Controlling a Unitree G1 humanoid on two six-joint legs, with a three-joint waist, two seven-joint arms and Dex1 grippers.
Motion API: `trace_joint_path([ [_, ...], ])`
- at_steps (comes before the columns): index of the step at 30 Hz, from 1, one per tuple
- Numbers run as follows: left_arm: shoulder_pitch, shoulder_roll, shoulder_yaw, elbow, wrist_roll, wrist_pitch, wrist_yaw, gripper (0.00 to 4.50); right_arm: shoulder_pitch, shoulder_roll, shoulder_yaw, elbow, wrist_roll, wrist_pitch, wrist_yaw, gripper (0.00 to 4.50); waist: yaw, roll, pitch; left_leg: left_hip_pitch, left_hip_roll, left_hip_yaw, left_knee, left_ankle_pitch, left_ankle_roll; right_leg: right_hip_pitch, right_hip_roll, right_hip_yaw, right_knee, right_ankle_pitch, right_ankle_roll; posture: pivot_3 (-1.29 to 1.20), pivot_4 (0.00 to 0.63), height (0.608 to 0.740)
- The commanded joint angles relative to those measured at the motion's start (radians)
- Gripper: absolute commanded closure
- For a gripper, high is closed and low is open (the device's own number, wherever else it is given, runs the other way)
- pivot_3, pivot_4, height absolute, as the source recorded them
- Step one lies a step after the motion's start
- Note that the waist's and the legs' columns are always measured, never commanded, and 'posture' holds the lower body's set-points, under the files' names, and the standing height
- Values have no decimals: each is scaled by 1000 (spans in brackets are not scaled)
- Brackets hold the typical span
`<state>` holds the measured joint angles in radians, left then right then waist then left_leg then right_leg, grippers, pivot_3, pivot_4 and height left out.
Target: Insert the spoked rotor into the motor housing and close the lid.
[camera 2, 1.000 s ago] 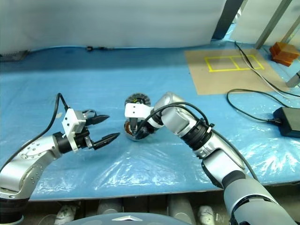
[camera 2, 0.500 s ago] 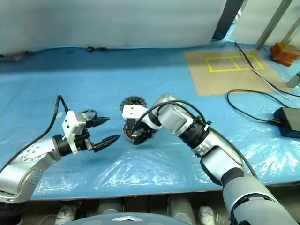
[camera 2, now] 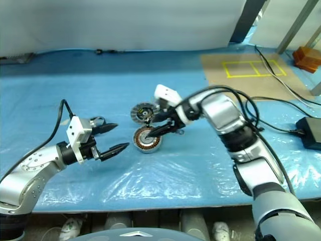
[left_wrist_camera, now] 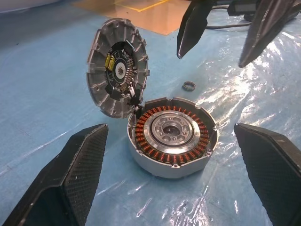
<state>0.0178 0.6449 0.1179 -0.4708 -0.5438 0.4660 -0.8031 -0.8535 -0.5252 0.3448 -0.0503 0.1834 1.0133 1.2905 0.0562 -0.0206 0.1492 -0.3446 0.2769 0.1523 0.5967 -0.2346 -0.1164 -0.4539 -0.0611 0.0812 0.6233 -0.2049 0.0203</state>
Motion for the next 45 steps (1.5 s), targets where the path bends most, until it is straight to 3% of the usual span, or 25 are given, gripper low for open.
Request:
trace_joint_path([
  [1, 3, 5, 8, -32, -7, -17, -8, 0, 91, 19, -178, 44, 32, -131, -146, 1279, -1, 0, 0, 0, 0, 0, 0, 0, 0, 0, 0, 0, 0, 0, 0, 0, 150, 740],
  [8, -31, -26, -45, -24, 3, -18, 0, 0, 295, 128, -342, -9, 76, -272, -374, 1279, -12, 1, 0, -3, 0, 0, 0, 0, 0, -1, 0, 1, 0, 0, 0, 0, 150, 740],
  [13, -58, -29, -60, -1, 4, -19, -12, 0, 348, 140, -326, 8, 64, -320, -431, 1279, -12, 1, 1, 0, -1, 0, 0, 0, 0, 0, 0, 1, 0, 0, 0, 0, 150, 740],
  [18, -81, -18, -55, 19, 3, -18, -29, 0, 368, 100, -269, 112, -21, -472, -462, 1279, -11, 1, 1, 0, -1, 0, 0, 0, 0, 0, 0, 1, 0, 0, 0, 0, 150, 740],
  [45, -69, -8, -50, 29, 20, -27, -44, 0, 430, 84, -225, 264, -30, -604, -452, 1279, -12, 1, 1, -3, -1, 0, -1, 0, 0, 0, 0, 1, -1, 0, 0, 0, 150, 740],
])
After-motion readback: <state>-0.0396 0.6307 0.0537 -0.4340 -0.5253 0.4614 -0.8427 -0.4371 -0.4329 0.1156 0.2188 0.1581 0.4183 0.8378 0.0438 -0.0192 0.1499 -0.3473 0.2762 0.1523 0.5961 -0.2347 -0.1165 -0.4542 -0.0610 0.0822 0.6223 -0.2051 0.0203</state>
